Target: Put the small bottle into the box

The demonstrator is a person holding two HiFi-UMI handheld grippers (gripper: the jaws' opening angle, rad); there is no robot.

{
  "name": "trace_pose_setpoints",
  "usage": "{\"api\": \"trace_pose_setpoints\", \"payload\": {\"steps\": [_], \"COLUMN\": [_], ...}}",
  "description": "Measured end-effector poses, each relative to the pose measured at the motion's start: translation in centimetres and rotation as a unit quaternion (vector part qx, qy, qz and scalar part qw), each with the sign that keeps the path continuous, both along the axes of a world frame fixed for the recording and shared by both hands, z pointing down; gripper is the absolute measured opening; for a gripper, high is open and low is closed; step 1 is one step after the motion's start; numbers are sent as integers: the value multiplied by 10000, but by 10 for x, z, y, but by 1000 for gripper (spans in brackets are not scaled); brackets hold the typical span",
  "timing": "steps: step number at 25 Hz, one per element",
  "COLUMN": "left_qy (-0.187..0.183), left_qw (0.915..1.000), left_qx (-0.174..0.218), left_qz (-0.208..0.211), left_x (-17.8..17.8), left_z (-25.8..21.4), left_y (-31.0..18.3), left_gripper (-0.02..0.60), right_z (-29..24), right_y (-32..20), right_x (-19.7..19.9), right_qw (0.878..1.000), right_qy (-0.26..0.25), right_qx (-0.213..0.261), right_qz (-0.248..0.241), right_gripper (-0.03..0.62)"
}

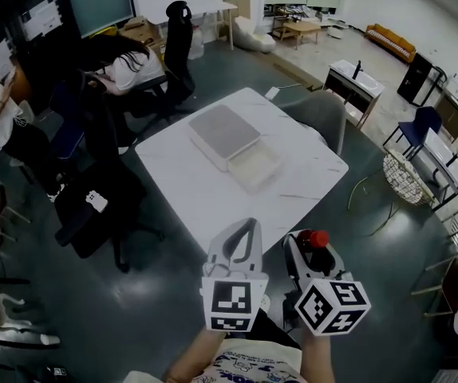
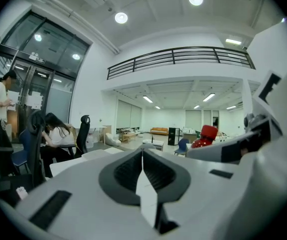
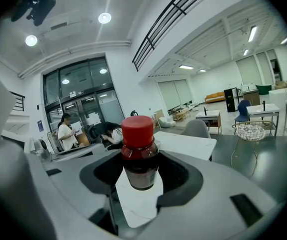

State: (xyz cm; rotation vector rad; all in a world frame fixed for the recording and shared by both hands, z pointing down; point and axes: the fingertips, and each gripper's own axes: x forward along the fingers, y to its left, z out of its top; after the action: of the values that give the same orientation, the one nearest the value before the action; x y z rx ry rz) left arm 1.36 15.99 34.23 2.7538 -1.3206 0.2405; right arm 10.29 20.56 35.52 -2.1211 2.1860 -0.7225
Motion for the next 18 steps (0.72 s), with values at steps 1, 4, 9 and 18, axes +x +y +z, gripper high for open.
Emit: {"api": "trace_pose_setpoints", "payload": {"steps": [1,4,9,18], "left_qy": [6,-2,-16,-189], "left_qw": [10000,9997,9983,9941], "left_qx": [3,-8,-57,-249], "left_qz": [-67,-249,-571,-1037], "left_x": [6,25,48,54], "left_z": [-1,-1,5,23], "left_y": [-7,-26,-51,-76], "left_gripper": [20,20,20,20], "right_z": [-2,-4,2,20], "right_y": [-8,-31,-62,-96], "right_x": [7,29,57,73], "right_qw": [10000,9997,9986,9957], "right_qy": [9,18,-3,-173], "right_qx": [12,23,-11,-165], "right_qz": [-71,-250,-534,-899], "right_gripper": [229,229,229,229]}}
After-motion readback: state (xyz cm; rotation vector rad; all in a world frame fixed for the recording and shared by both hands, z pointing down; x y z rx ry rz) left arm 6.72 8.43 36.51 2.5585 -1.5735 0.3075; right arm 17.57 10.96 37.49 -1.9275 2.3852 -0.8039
